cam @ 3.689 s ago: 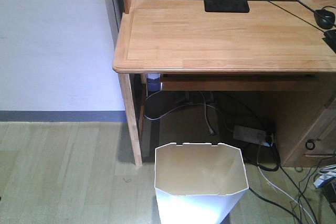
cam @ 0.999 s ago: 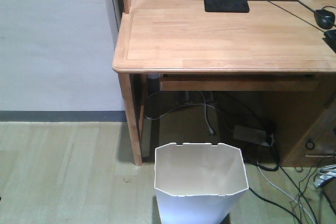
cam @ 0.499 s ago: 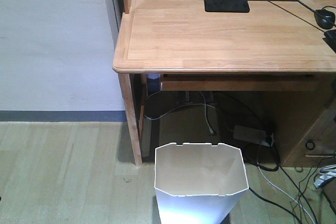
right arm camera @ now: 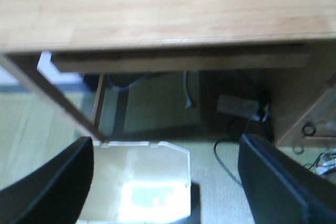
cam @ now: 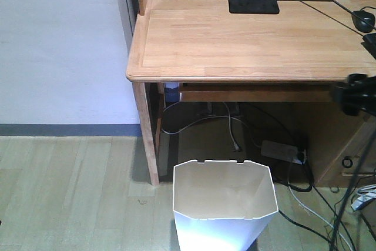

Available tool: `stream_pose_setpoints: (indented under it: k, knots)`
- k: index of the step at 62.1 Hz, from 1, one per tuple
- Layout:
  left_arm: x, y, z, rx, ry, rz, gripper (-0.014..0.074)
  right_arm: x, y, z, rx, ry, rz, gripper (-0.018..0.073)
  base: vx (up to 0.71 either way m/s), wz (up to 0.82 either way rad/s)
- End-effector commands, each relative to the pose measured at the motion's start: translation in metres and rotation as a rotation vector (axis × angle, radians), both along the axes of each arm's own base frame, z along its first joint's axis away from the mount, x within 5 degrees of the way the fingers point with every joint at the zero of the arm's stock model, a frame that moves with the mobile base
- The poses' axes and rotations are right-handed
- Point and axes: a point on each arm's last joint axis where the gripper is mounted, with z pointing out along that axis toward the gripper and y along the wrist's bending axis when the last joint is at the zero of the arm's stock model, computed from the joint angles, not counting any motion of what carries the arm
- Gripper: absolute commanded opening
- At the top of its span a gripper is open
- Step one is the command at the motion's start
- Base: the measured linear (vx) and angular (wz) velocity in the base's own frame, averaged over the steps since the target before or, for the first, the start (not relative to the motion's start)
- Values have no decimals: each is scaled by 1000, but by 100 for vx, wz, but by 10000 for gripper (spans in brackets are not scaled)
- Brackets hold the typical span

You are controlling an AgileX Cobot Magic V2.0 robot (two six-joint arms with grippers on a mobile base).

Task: Move trash bin to bedside with robot
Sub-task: 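Lower the right gripper onto the rim of the white trash bin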

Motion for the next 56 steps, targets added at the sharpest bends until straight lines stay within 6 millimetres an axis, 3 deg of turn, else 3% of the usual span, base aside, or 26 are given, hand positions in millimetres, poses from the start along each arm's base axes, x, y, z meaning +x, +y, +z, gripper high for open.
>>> stream_pose_setpoints:
  k: [1, 11, 22, 37, 49, 56]
  knots:
    - [0, 0, 2, -9, -66, 4, -6, 24, 6, 5, 12, -10, 79, 549, 0, 0]
    - [0, 0, 2, -9, -66, 4, -6, 61, 9, -25, 72, 127, 122, 547, 0, 0]
    - [0, 0, 2, -9, -66, 4, -6, 92, -8, -77, 99, 263, 102, 547, 0, 0]
    - [0, 0, 2, -9, -66, 4, -6, 114, -32, -157, 64, 384, 117, 547, 0, 0]
    - [0, 0, 2, -9, -66, 4, -6, 129, -42, -216, -21, 415, 65, 547, 0, 0]
    - [0, 0, 2, -9, -66, 4, -6, 137, -43, -254, -43, 480, 120, 547, 0, 0]
